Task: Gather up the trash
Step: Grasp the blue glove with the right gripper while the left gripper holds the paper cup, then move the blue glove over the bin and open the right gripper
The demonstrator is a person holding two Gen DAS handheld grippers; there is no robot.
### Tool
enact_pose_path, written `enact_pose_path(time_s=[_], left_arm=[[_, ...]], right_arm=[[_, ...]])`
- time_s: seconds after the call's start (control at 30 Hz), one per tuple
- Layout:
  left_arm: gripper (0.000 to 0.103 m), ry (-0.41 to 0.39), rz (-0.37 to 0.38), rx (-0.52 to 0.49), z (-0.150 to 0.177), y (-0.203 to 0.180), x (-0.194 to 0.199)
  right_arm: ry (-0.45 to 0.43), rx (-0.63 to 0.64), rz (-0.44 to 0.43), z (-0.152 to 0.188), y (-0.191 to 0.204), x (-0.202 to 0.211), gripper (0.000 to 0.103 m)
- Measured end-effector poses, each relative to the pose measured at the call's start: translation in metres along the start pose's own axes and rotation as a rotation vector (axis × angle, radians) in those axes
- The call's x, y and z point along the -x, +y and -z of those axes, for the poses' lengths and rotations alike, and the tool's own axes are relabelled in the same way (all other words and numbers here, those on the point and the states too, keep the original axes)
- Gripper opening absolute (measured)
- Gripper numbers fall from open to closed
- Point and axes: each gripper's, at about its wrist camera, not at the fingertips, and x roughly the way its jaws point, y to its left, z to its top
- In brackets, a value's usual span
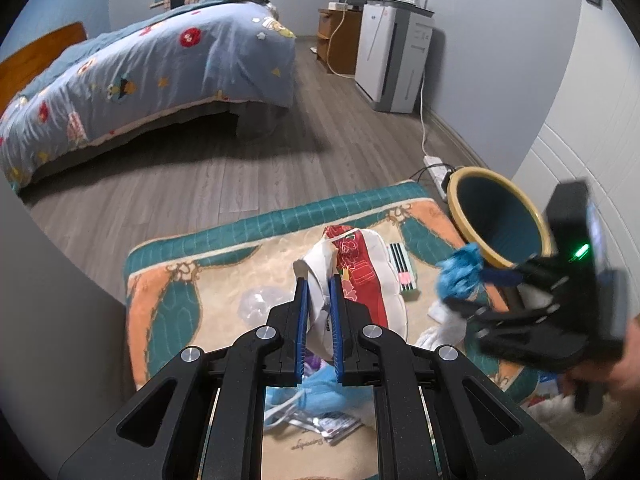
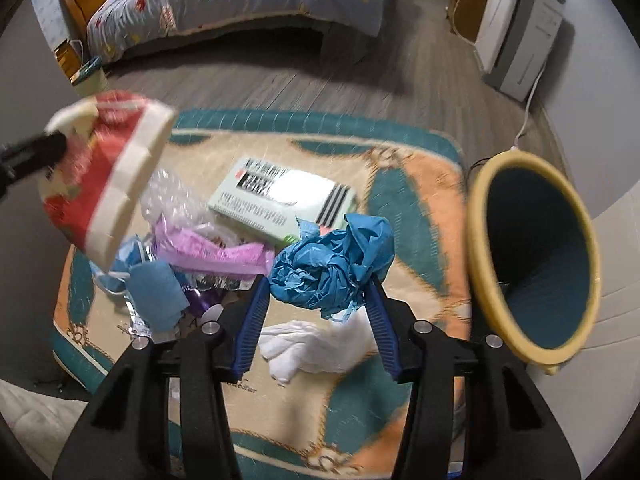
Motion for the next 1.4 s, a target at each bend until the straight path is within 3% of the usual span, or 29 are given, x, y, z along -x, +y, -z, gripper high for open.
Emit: enact_pose_path(time_s=[0.23,0.43,0.67,0.97,1.4], left_arm=[[0.012,-0.007,0.019,-0.004,-0.008,-0.008,-0.006],[0.012,0.008,0.016,-0.018,-0.009,-0.015,-0.015],[0.012,0.016,0.005,-0.037,-0.014,-0.028,-0.022],[0.012,0.034,0.04,-0.086,-0.017,-0.061,-0.036],[0.012,-0.008,0.103,-0.168,-0.047,-0.15,-0.058]], right_arm=[[-0.088,0.011,0.016,-0.027,-0.029,0.057,0.049],[-0.169,-0.019,0.051,-0.028,-0.06,0.064,0.049],[-0.104,-0.078,0.014,-0.027,-0.087,0.041,0.049],[-0.118,-0.113,0.021,-0.025,-0.119,0.04,0.049],[-0.089,-0.265,0.068,-0.014,-0.203,0.028,0.049]])
